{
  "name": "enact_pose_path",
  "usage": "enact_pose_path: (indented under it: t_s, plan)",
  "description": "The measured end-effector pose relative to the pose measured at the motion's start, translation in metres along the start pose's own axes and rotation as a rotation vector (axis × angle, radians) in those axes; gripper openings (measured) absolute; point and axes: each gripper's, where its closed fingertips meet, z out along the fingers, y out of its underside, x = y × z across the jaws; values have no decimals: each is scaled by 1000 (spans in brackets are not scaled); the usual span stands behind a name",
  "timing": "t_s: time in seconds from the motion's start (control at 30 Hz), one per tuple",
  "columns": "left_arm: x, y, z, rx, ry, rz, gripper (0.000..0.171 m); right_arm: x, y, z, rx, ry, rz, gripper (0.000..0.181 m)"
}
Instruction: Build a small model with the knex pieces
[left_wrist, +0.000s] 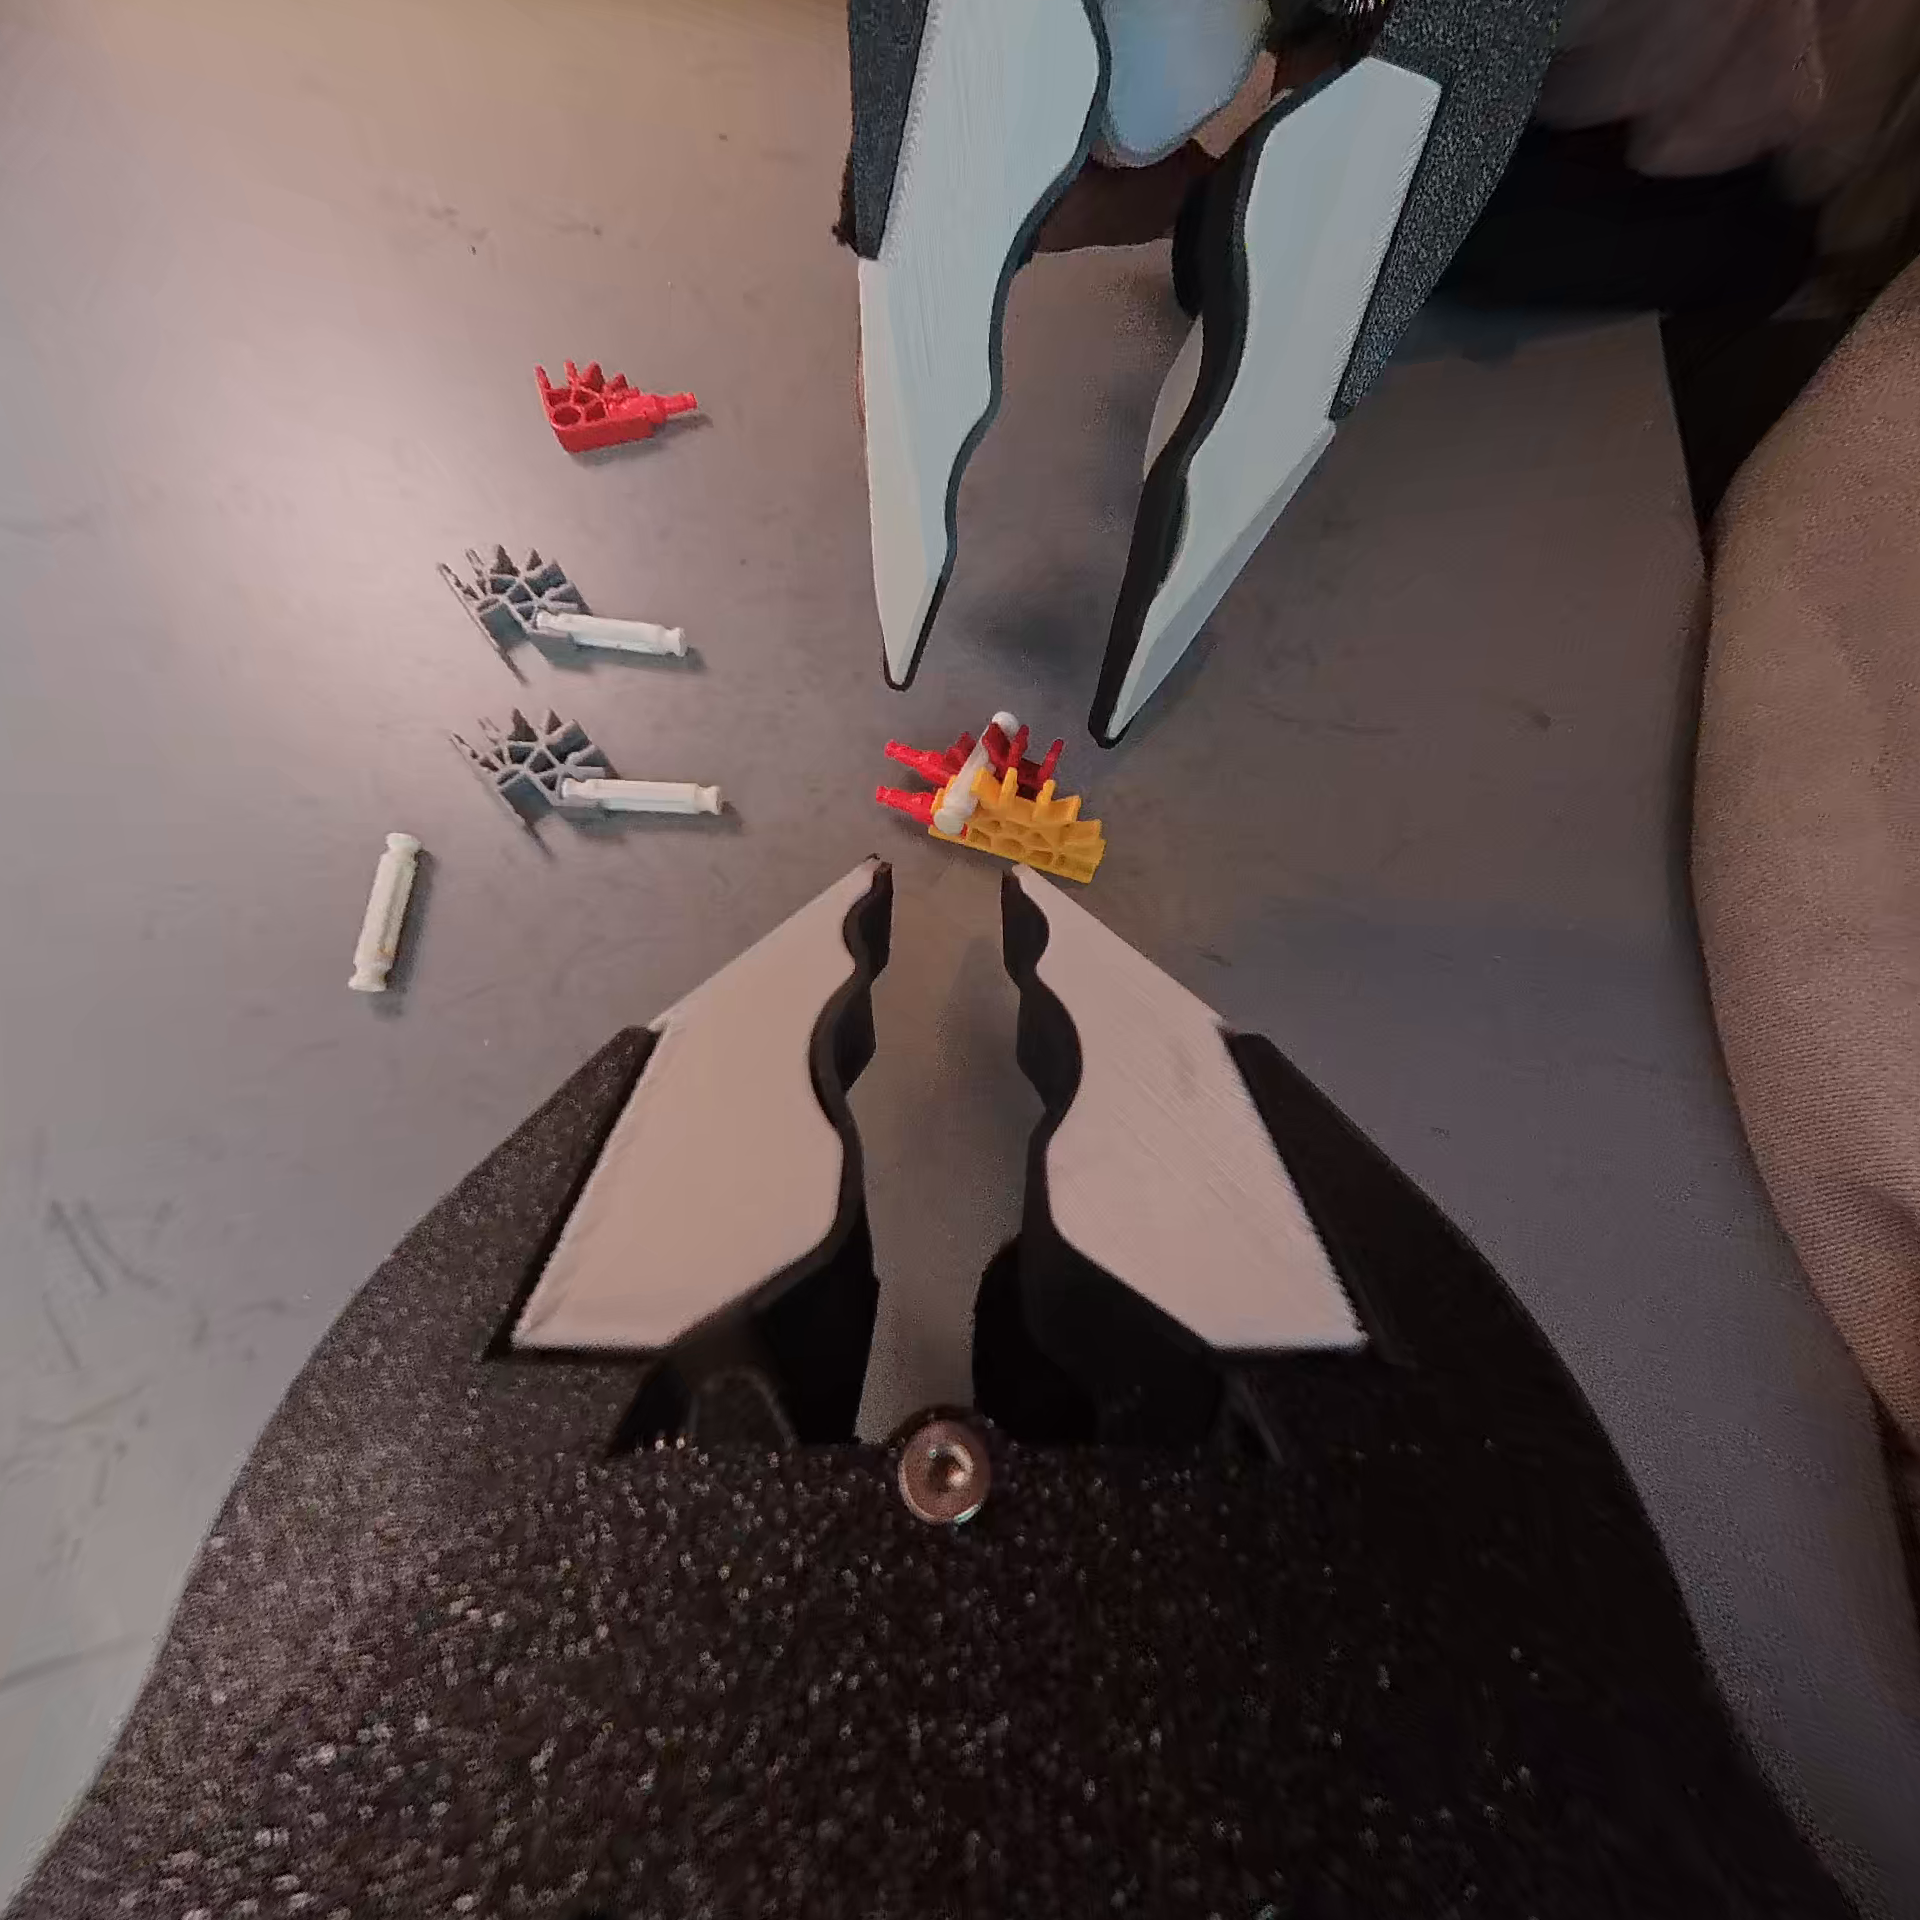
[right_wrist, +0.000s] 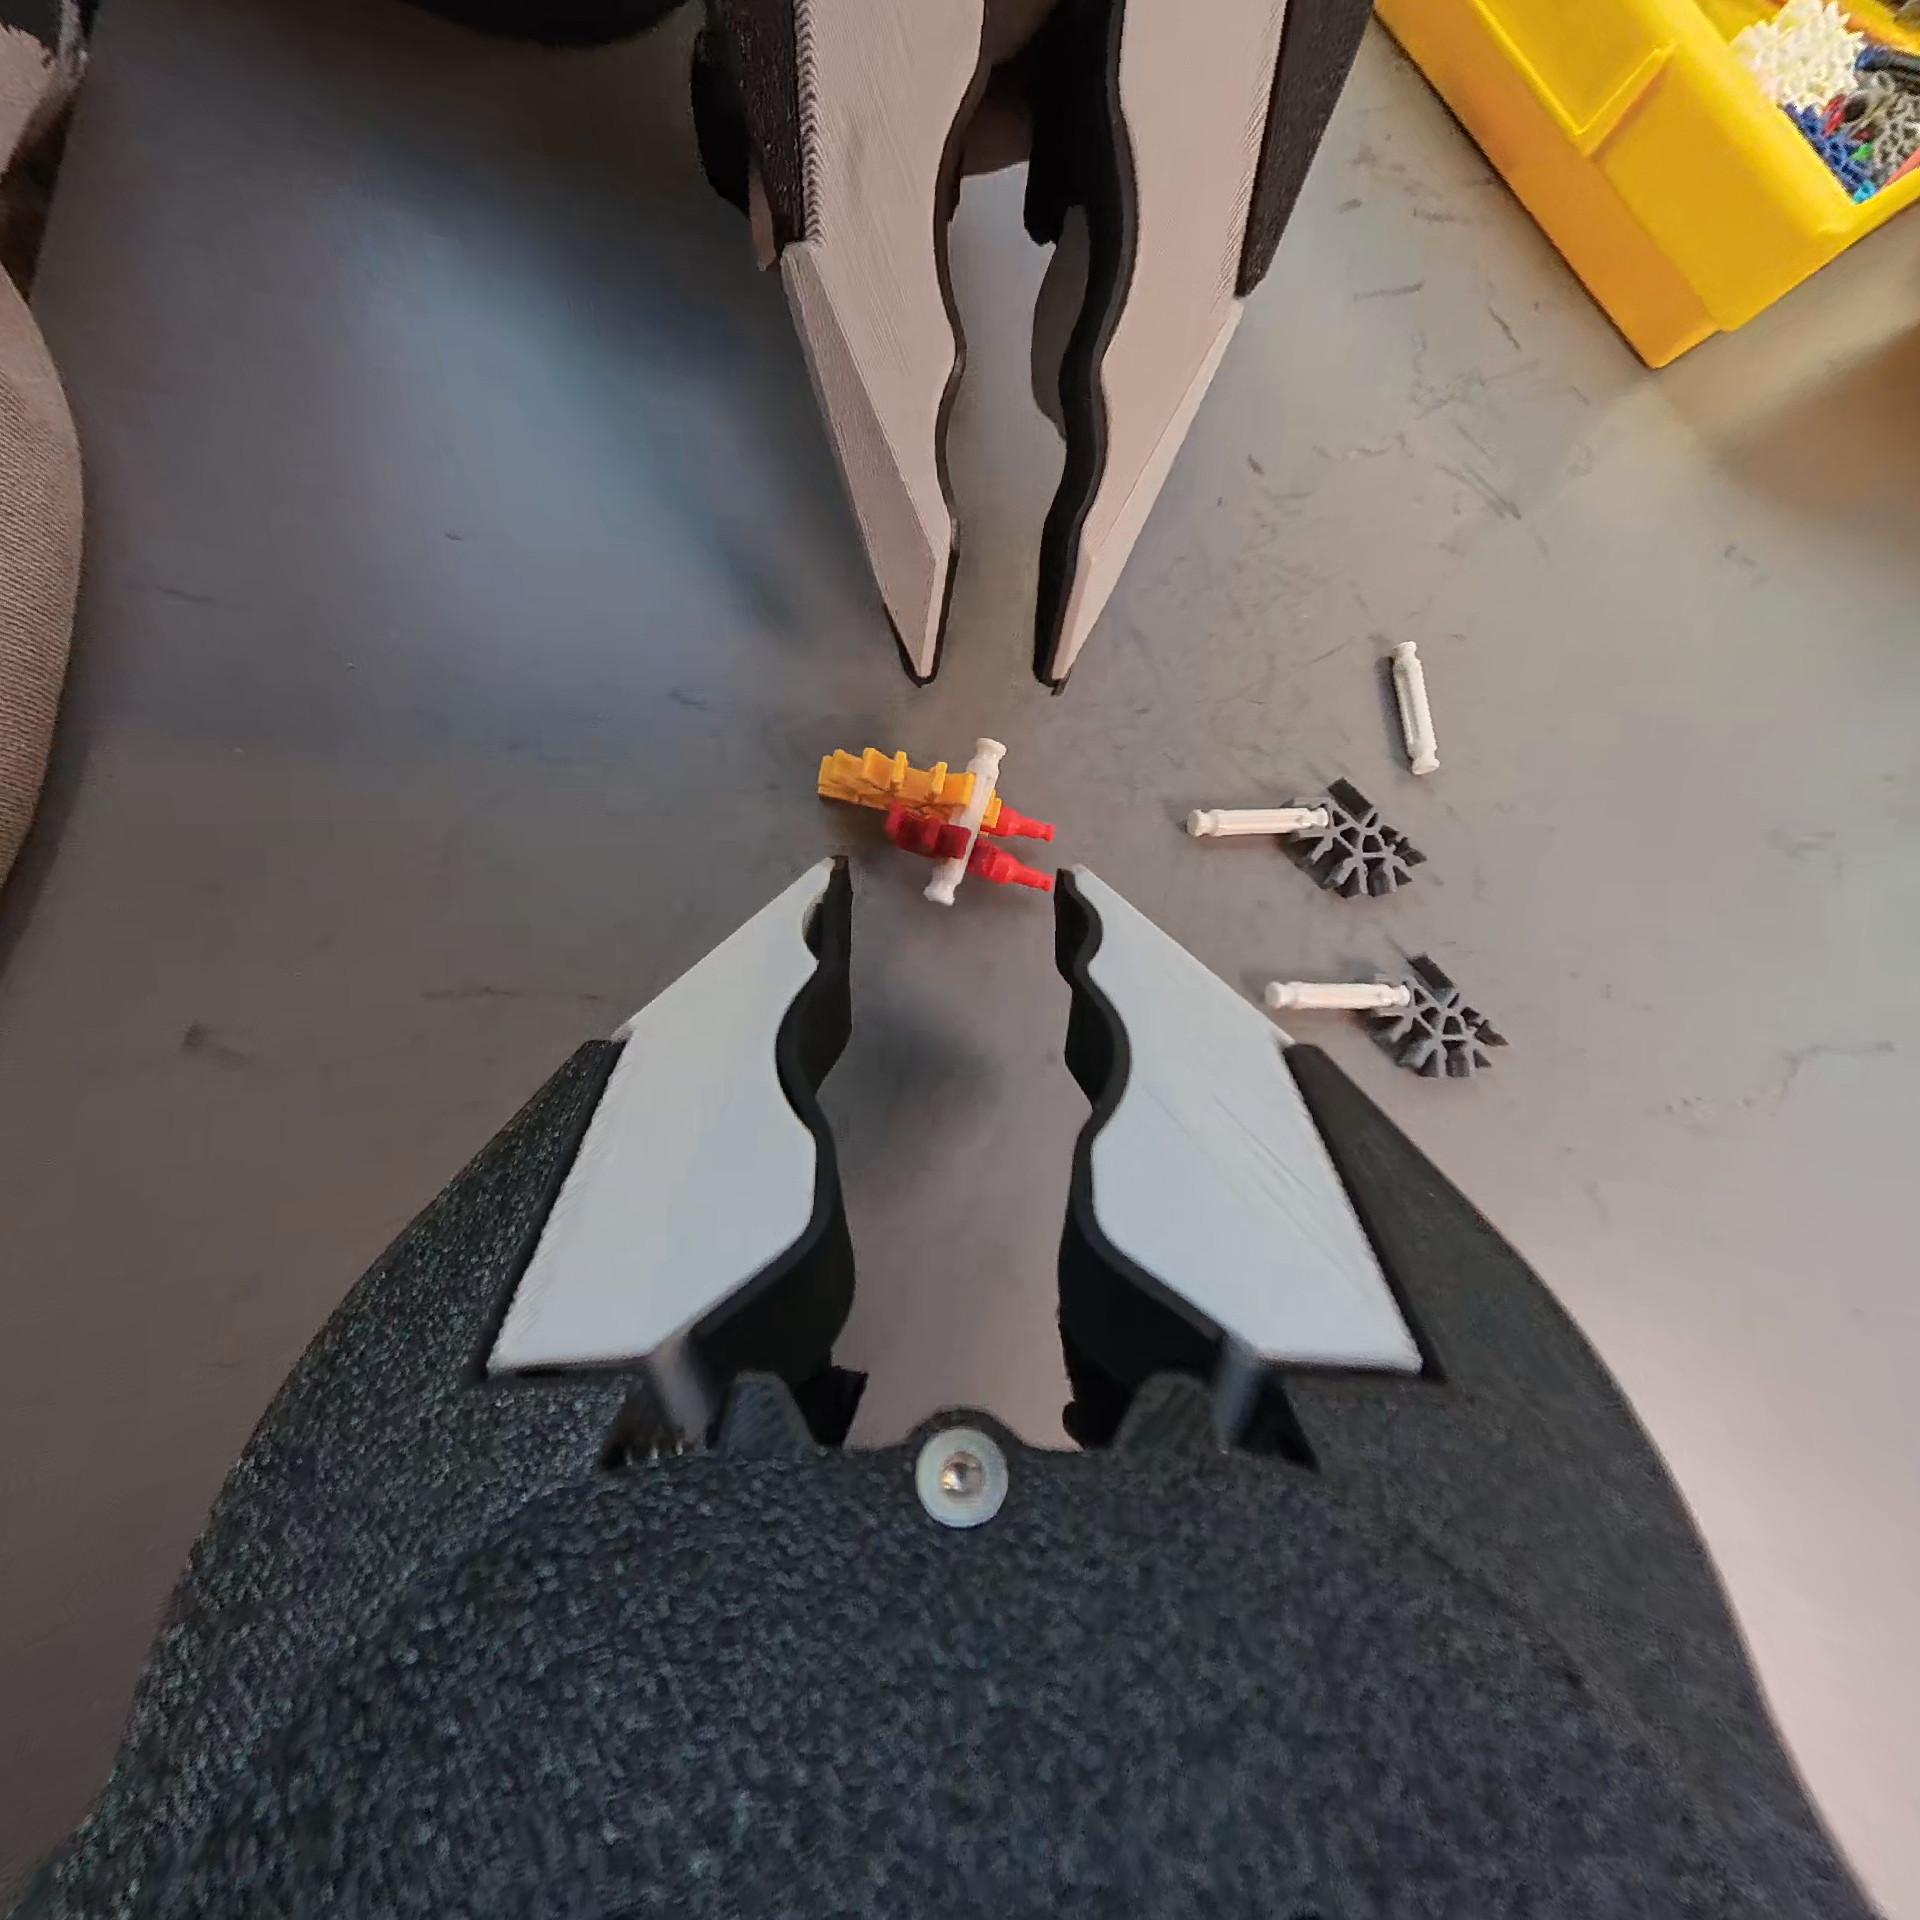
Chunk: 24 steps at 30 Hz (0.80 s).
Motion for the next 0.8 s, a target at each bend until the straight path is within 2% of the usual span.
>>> enact_pose_path:
  t_s: [0.13,0.23,0.3,0.4,0.53,0.8]
  plan:
    - [2,-3,4,13,-38,148,28,-7,0,3,-44,47,65,40]
    - [5,-6,6,19,-22,157,45,-14,-8,6,-12,38,189,49]
    - [9,-7,9,23,-3,145,50,-14,-8,7,-4,57,241,50]
    - [12,-2,16,-17,-6,166,49,-13,-11,9,5,79,281,50]
    - [16,3,21,-47,-13,185,36,-13,-9,14,-4,81,272,46]
    - [14,4,22,-53,-30,186,36,-13,-9,17,6,83,249,44]
